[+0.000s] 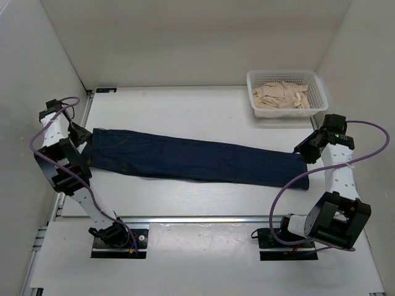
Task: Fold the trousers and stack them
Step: Fold the trousers
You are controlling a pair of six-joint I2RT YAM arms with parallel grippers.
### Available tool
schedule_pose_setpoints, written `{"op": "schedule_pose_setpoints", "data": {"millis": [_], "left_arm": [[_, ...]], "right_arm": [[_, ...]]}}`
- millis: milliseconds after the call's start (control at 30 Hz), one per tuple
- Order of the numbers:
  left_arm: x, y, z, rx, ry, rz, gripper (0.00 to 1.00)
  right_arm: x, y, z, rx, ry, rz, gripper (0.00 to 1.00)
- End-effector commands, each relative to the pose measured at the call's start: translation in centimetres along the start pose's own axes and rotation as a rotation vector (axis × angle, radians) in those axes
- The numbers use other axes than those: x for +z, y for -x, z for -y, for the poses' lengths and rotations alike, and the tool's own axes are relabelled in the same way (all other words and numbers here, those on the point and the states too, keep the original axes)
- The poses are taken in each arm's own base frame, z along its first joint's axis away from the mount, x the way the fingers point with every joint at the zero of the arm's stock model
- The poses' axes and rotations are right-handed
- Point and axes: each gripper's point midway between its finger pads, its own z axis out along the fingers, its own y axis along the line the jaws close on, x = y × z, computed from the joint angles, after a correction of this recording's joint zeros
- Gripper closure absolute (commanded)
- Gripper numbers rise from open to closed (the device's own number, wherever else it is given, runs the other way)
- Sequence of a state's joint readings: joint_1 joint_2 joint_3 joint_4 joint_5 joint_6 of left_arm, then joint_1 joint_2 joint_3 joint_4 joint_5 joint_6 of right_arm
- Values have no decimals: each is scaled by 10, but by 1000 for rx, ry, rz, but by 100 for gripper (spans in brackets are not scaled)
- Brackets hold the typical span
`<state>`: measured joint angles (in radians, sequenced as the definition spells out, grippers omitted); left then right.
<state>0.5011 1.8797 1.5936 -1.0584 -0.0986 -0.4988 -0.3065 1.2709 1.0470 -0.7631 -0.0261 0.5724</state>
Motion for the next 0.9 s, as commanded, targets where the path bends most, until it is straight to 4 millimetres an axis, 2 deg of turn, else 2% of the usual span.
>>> {"op": "schedule_pose_setpoints", "data": {"millis": [0,67,133,167,200,267,400,500,600,700,733,833,867], "left_arm": [[11,8,-4,-30,42,29,19],[20,8,-5,-48,42,11,17],[35,-1,-7,-63,63,-24,17],[36,1,-6,-73,58,-16,19],[42,-5,-9,-88,81,-32,26],[49,-4,-12,-106,84,-33,29],[68,-7,-13,-148,46,-84,27],[80,-10,-13,-146,61,-111,20],[92,-12,-12,-153,71,-126,22],[103,-15,-15,-151,91,-143,36],[107,-17,-15,-149,97,-153,53],[101,-13,-16,-150,96,-133,86],[96,-7,-11,-153,75,-119,90]], "right_arm": [[-14,0,-18,-58,80,3,59],[-14,-2,-20,-67,84,-1,58],[-12,-1,-23,-66,88,-12,55],[-14,2,-25,-68,93,-3,55],[-12,1,-26,-67,96,-16,53],[-14,3,-26,-67,89,-10,53],[-16,7,-23,-47,70,13,52],[-16,7,-23,-47,70,13,52],[-16,7,-23,-38,70,13,51],[-16,7,-23,-38,70,13,51],[-20,10,-26,-40,80,28,51],[-20,10,-26,-40,80,28,51],[-23,10,-27,-41,85,36,51]]}}
